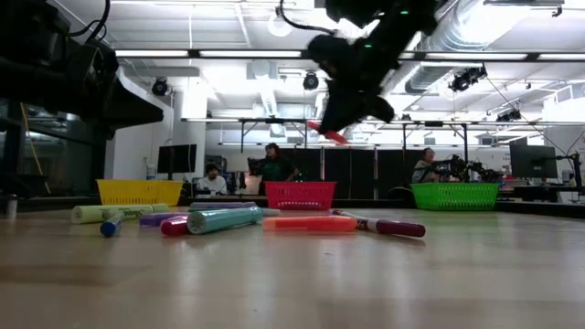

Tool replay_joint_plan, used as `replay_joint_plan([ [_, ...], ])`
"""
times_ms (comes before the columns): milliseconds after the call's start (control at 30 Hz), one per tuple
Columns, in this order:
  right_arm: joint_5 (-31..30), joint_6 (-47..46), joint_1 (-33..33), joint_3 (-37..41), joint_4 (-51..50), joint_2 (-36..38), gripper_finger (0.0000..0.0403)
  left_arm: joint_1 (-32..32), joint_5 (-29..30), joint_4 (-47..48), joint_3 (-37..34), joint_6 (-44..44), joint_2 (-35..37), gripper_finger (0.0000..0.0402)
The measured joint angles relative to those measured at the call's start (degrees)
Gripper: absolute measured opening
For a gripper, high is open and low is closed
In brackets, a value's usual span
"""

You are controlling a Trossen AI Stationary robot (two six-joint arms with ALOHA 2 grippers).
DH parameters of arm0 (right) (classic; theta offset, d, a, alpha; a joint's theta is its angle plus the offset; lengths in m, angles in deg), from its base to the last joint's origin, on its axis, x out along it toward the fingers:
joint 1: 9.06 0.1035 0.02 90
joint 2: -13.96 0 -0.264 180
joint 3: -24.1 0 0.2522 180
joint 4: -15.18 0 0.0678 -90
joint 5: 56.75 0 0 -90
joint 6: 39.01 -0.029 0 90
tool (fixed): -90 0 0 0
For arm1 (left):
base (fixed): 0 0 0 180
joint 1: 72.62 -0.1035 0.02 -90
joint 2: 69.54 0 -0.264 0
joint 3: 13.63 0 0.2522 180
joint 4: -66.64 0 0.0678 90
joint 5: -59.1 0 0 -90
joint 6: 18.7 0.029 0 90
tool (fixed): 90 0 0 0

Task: Pick & Place Markers
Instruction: Put the orange pen into the red bin

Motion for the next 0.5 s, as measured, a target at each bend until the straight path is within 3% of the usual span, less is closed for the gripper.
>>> replay_joint_plan([
  [500,0.5,21.6,-8.8,-29.0,-16.5,-20.0,0.0036,0.0,0.0,0.0,0.0,0.0,0.0,0.0064],
])
